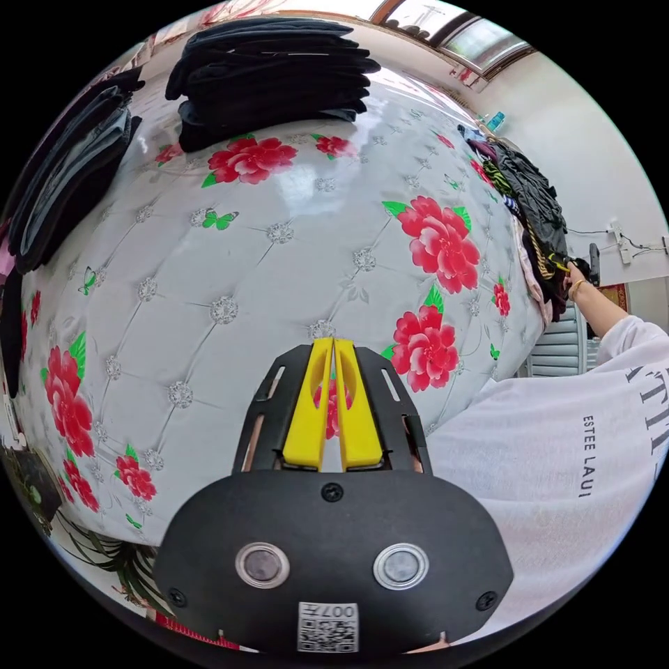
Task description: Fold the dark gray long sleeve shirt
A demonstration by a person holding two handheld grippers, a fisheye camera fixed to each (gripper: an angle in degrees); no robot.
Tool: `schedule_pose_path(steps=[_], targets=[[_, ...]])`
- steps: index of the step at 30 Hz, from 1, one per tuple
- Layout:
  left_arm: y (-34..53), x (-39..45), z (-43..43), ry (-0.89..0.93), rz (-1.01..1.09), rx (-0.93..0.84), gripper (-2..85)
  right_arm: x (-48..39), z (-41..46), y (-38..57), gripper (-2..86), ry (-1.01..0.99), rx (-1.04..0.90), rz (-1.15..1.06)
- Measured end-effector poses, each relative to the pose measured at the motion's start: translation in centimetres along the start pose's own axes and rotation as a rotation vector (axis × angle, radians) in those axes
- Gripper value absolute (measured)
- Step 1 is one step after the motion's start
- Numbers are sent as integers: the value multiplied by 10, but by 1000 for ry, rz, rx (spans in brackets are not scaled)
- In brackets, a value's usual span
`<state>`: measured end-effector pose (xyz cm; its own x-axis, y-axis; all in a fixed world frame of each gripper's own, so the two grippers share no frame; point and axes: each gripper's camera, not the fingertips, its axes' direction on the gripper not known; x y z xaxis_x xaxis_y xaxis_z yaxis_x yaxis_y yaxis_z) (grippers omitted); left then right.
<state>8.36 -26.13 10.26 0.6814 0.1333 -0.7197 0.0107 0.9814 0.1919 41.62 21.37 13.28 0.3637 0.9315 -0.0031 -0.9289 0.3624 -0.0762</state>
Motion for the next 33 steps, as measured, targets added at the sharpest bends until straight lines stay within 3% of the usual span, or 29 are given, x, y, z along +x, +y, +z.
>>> schedule_pose_path(steps=[3,7,13,16,20,24,28,33], targets=[[12,9,-17,-15,30,75,-9,-40,-44,33,16,-183,141,-175],[32,22,-43,21,109,175,-3,-107,-100,102,6,-583,156,-404],[89,37,-81,83,225,301,65,-250,-159,255,8,-1122,-91,-875],[130,42,-103,99,283,383,88,-301,-186,323,15,-1254,-162,-961],[160,33,-119,60,254,389,56,-326,-210,363,35,-1298,-178,-1033],[173,1,-128,-47,129,317,3,-309,-225,378,51,-1134,-90,-1085],[189,-33,-149,70,47,351,-5,-297,-222,392,70,-988,-74,-1064],[209,-51,-173,82,3,379,-7,-333,-205,432,87,-899,-176,-1165]])
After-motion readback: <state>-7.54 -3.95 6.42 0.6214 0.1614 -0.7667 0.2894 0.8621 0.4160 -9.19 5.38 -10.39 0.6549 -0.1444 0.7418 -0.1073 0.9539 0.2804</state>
